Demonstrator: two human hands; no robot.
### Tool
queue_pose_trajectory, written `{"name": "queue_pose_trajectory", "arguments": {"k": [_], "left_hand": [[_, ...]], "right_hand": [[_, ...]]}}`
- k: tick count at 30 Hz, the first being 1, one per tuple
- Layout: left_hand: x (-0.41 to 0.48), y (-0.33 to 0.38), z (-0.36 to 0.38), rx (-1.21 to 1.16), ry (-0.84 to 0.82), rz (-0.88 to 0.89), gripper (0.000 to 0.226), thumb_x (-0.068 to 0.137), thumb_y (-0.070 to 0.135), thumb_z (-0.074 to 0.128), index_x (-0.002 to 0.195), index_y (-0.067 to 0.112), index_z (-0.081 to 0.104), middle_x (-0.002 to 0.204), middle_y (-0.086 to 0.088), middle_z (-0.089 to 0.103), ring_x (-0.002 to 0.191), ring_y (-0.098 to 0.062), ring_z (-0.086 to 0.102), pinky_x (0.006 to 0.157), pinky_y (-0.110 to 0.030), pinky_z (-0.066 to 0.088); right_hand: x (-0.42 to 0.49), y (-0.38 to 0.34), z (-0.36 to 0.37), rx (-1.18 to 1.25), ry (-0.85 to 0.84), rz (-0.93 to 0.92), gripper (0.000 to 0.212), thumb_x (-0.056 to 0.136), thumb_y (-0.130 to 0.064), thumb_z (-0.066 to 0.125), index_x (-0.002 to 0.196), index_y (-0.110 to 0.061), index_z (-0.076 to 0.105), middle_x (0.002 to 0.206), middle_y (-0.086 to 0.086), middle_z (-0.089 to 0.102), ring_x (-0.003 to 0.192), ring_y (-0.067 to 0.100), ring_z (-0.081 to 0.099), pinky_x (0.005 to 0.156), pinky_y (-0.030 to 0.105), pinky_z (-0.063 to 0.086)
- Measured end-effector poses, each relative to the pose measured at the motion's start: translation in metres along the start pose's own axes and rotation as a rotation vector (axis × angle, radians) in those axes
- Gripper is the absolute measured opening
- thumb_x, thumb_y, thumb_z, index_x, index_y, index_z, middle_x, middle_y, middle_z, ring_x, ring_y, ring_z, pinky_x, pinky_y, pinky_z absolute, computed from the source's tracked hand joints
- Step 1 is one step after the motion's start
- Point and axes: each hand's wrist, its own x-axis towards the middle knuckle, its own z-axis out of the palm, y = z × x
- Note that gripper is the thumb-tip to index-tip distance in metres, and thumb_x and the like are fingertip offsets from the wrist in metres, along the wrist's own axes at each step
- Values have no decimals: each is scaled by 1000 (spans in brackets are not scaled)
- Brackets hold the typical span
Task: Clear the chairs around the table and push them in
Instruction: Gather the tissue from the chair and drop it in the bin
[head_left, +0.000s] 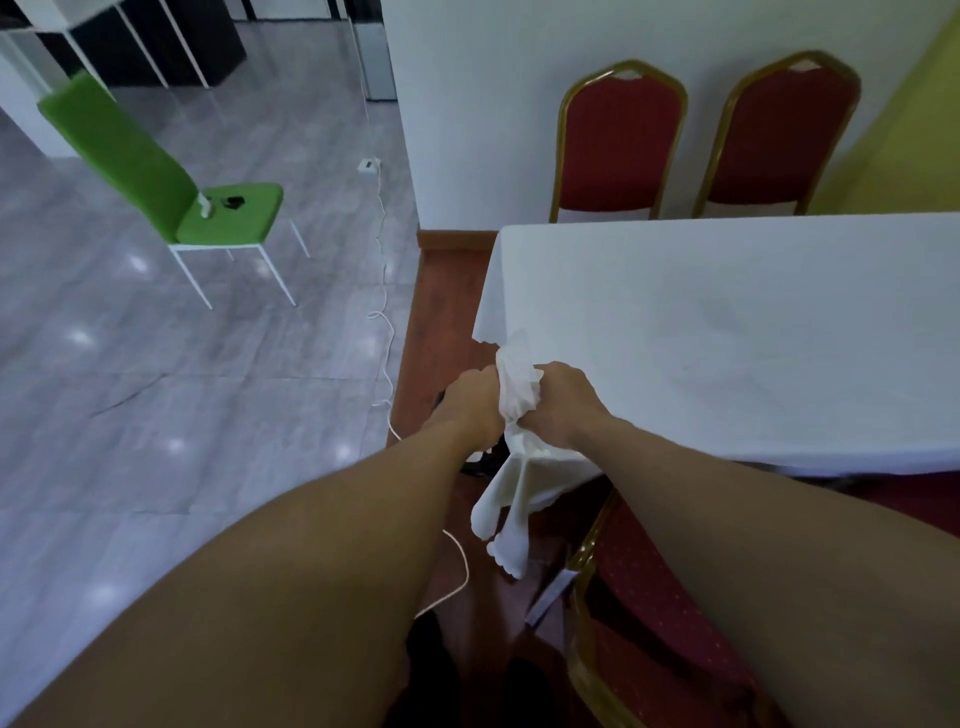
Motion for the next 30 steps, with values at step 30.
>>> {"name": "queue_pose_trajectory", "arguments": {"k": [30], "left_hand": [[158,-120,-94,-570,-294,-225,34,74,24,67,104,16,55,95,2,61,87,-18,61,67,-28,48]], "right_hand": [[187,-87,65,223,192,362,27,86,-19,66,66,-24,49,70,-2,58,69,21,59,54,26,40]]}}
